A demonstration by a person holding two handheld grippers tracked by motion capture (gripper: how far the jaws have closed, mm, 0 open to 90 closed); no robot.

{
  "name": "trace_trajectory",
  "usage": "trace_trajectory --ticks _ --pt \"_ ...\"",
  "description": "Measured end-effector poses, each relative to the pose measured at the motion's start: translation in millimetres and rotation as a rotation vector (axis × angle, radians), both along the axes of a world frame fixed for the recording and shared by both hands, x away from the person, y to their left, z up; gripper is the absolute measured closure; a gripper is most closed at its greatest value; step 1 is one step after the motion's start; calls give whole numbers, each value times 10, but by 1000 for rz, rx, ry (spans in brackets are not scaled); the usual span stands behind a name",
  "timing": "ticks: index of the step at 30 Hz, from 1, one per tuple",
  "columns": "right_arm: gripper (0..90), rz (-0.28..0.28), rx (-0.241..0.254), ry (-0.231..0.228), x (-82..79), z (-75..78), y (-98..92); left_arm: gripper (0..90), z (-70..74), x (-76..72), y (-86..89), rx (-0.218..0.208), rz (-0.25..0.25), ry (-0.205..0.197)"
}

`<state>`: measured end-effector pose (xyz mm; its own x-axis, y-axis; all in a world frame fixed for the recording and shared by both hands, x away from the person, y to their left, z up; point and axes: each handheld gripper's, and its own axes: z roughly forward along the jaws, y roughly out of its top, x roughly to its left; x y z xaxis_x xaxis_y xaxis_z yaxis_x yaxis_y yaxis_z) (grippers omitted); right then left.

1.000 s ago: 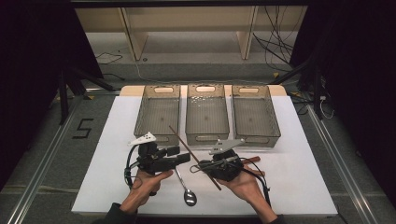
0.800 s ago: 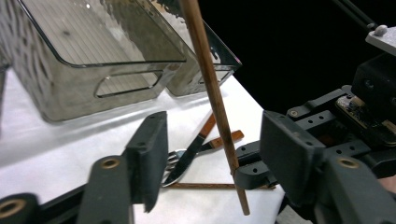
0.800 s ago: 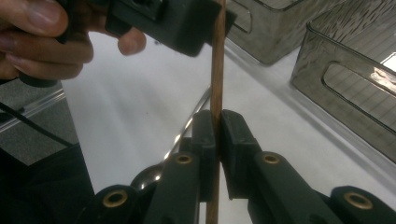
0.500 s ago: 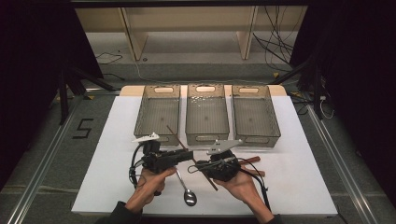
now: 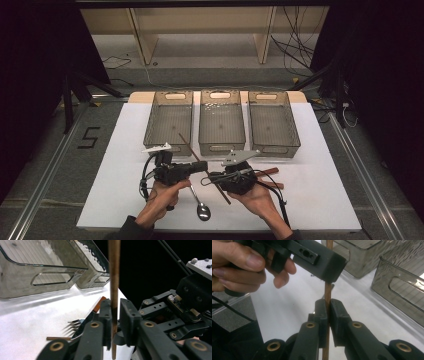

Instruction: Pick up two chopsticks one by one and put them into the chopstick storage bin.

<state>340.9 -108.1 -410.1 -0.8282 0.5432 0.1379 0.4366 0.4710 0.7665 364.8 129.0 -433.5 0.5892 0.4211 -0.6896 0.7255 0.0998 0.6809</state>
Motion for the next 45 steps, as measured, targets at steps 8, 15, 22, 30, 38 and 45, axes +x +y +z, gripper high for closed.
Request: trace_trajectory --ticks 8,15,22,30,38,45 --pt "835 1 25 -3 -5 14 -15 838 17 11 25 -24 -8 3" --pt "651 -1 39 1 -8 59 -141 840 147 66 156 22 22 -28" --pt "412 -11 -24 26 -58 15 -346 839 341 178 328 109 46 -70" --pt "305 -38 -70 51 -102 -94 -535 838 614 394 465 164 59 -93" --pt "244 -71 -82 40 -159 -122 -662 838 807 555 589 167 84 -101" --pt "217 -85 -96 39 -203 -165 -718 838 966 733 658 187 106 -101"
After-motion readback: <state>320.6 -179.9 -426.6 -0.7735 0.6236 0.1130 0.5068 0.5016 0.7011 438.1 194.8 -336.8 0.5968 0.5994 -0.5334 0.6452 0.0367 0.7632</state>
